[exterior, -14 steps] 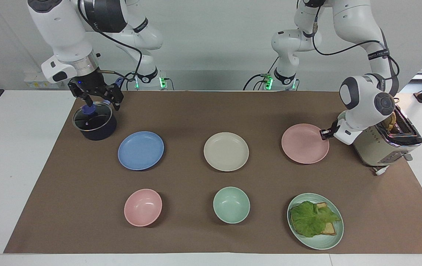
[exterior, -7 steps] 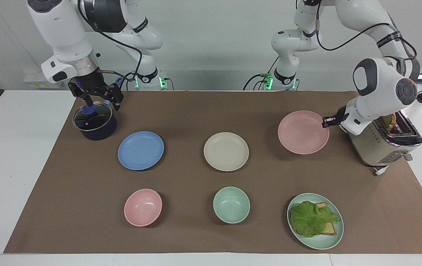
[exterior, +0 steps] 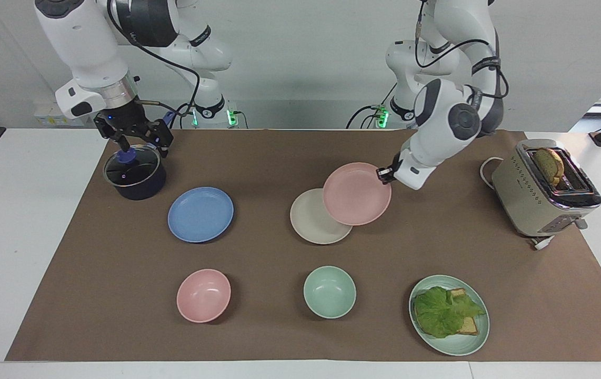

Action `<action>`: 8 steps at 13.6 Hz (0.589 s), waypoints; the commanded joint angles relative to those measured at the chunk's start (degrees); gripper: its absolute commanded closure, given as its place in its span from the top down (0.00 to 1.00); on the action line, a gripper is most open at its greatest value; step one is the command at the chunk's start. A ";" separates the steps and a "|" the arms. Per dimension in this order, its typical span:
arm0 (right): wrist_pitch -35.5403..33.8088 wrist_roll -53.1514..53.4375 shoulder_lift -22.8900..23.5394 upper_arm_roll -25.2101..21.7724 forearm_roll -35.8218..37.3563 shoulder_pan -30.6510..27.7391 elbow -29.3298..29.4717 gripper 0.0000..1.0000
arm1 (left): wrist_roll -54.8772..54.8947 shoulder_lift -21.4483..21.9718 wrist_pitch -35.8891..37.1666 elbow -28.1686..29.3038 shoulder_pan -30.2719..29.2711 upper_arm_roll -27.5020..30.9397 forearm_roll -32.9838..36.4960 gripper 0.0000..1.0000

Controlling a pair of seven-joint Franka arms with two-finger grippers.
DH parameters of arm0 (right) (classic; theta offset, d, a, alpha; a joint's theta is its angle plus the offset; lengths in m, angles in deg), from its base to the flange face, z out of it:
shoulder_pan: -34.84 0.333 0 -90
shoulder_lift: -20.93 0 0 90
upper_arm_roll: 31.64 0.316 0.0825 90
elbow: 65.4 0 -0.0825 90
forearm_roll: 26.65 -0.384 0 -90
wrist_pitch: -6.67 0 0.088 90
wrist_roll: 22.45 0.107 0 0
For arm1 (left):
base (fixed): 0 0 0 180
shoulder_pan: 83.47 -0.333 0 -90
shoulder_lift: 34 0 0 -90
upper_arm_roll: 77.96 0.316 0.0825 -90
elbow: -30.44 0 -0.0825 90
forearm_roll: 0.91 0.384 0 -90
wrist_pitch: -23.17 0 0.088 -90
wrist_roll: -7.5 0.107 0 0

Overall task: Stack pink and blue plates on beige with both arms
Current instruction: 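Carry the pink plate onto the beige plate and open the left gripper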

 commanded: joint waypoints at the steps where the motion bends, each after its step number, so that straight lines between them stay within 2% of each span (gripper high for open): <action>1: 1.12 -1.40 -0.95 0.25 -0.19 -0.97 -1.38 1.00 | 0.01 -1.35 -4.38 1.10 1.84 1.15 -0.96 0.00; 2: 1.21 -1.40 -0.95 0.33 -0.28 -1.24 -1.38 1.00 | 0.01 -1.44 -4.74 1.01 1.84 1.15 -0.96 0.03; 3: 1.47 -1.40 -0.95 0.33 -0.19 -1.59 -1.38 1.00 | 0.01 -1.53 -5.17 1.01 1.67 1.15 -0.96 0.60; 4: 2.00 -1.40 -0.95 0.33 -0.19 -1.59 -1.47 1.00 | 0.01 -1.53 -5.35 1.01 1.58 1.24 -0.96 1.00; 8: 4.37 -1.31 -1.04 0.25 -0.19 -2.72 -2.08 1.00 | 0.28 -1.27 -2.91 0.22 0.44 1.85 -0.78 1.00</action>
